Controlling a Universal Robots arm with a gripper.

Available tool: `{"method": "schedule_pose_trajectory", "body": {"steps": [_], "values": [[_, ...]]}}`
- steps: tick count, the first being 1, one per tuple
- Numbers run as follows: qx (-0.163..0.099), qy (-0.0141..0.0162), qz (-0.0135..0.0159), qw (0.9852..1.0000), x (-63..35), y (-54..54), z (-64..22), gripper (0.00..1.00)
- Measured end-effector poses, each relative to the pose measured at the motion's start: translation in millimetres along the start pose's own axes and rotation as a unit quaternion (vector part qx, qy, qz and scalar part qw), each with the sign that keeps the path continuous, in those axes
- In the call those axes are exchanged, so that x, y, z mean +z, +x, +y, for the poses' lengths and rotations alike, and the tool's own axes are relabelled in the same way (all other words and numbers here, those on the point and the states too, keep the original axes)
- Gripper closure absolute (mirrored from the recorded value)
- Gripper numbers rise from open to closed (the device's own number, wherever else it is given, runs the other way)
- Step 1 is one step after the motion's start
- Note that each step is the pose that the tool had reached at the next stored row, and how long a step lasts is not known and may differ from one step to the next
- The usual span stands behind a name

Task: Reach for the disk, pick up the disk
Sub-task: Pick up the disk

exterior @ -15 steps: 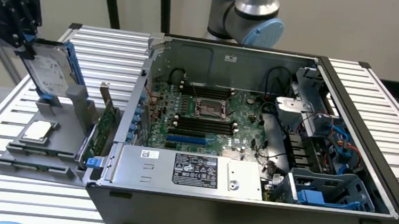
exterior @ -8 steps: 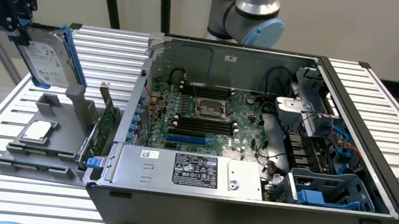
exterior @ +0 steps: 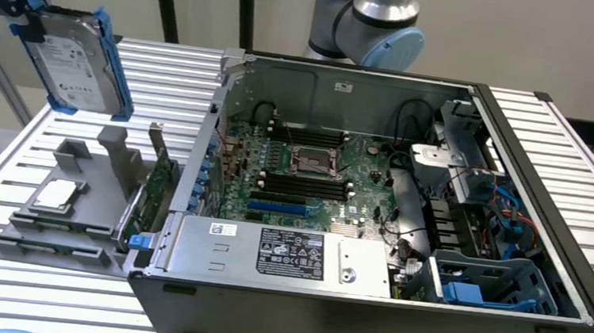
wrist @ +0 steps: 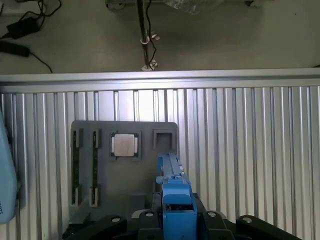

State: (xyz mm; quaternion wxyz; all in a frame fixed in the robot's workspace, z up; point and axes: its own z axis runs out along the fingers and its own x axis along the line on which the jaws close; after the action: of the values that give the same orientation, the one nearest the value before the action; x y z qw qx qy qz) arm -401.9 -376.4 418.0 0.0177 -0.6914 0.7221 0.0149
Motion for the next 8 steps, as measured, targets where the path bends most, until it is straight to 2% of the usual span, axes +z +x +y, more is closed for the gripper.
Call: {"method": "schedule_pose_trajectory", "body": {"steps": [8], "values": [[0.000, -0.0013, -0.0045, 1.0000, -36.0, -0.8, -36.5, 0.67]]}}
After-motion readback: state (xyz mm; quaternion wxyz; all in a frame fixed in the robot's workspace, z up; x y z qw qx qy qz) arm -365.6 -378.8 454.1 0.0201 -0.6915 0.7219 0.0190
